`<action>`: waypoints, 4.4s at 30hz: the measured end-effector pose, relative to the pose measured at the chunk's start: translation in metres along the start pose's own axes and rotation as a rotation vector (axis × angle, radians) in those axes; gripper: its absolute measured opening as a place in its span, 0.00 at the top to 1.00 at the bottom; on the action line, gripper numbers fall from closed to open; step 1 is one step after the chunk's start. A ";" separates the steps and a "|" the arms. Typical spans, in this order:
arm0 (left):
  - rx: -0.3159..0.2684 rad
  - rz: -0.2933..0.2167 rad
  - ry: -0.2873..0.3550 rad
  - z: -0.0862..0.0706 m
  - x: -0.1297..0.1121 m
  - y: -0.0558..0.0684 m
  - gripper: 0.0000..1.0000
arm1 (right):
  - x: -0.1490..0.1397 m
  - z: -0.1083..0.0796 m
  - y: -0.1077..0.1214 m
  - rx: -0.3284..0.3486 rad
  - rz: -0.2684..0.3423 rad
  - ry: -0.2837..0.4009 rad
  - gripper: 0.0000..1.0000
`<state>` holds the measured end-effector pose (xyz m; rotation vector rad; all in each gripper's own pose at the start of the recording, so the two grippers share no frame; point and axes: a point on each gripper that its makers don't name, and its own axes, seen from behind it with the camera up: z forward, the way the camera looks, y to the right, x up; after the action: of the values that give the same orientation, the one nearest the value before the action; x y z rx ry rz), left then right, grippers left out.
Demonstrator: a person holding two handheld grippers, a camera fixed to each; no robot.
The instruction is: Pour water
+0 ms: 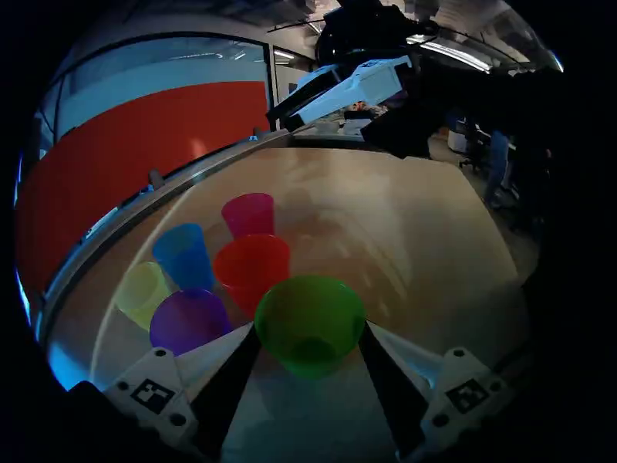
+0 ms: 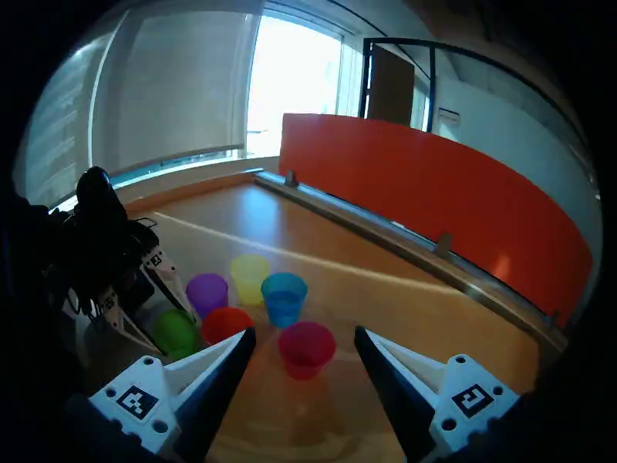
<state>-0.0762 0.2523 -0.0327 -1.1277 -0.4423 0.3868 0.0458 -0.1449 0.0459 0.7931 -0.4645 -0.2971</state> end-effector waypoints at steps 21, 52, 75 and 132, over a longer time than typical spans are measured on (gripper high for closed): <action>0.043 -0.035 0.034 -0.025 0.017 -0.004 0.14 | 0.005 0.027 0.000 0.025 -0.004 -0.006 0.01; 0.119 -0.112 0.065 -0.070 0.018 -0.008 0.14 | -0.006 0.114 -0.016 0.109 -0.028 -0.094 0.01; 0.164 -0.176 0.092 -0.096 0.010 -0.022 0.14 | -0.022 0.160 -0.033 0.139 -0.054 -0.197 0.01; 0.184 -0.202 0.116 -0.105 0.005 -0.032 0.14 | -0.029 0.196 -0.036 0.095 -0.009 -0.237 0.09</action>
<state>-0.0149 0.1615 -0.0399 -0.9123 -0.4056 0.1795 -0.0804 -0.2764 0.1305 0.8568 -0.7017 -0.3817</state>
